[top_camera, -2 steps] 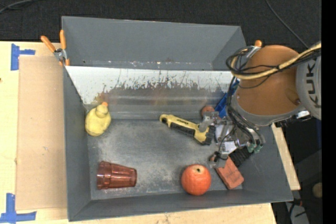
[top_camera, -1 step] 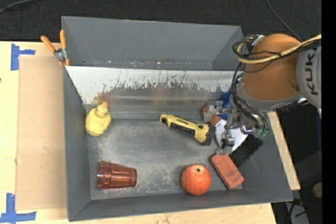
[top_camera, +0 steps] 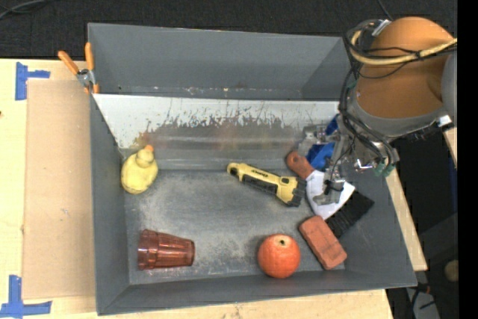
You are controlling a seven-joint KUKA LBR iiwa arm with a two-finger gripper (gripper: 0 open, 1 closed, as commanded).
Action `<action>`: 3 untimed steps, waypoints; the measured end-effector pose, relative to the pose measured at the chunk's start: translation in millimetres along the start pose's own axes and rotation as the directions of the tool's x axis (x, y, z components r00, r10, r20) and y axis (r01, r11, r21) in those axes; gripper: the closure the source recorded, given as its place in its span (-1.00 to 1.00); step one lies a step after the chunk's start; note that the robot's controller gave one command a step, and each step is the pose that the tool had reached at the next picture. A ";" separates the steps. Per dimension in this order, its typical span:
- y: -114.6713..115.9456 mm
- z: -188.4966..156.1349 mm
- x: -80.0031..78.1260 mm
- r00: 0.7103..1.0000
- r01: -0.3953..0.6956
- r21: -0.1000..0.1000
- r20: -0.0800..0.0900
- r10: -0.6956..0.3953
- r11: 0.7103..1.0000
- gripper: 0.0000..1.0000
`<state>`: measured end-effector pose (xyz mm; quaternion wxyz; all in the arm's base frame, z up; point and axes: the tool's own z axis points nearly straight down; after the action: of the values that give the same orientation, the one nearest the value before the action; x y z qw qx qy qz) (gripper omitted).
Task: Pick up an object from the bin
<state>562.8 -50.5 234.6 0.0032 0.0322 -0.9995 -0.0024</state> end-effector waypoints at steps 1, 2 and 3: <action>9.5 16.5 -2.4 1.000 -0.016 0.002 0.008 0.016 1.000 -1.00; 12.9 -22.7 -9.3 1.000 -0.014 0.000 -0.002 0.014 1.000 -1.00; 25.0 13.8 13.3 0.999 -0.037 0.000 0.001 0.037 0.999 -1.00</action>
Offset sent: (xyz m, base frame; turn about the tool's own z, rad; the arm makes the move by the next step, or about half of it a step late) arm 0.0313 0.0217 0.1837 0.0122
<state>547.8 -26.4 221.1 0.0028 0.0138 -0.9999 -0.0023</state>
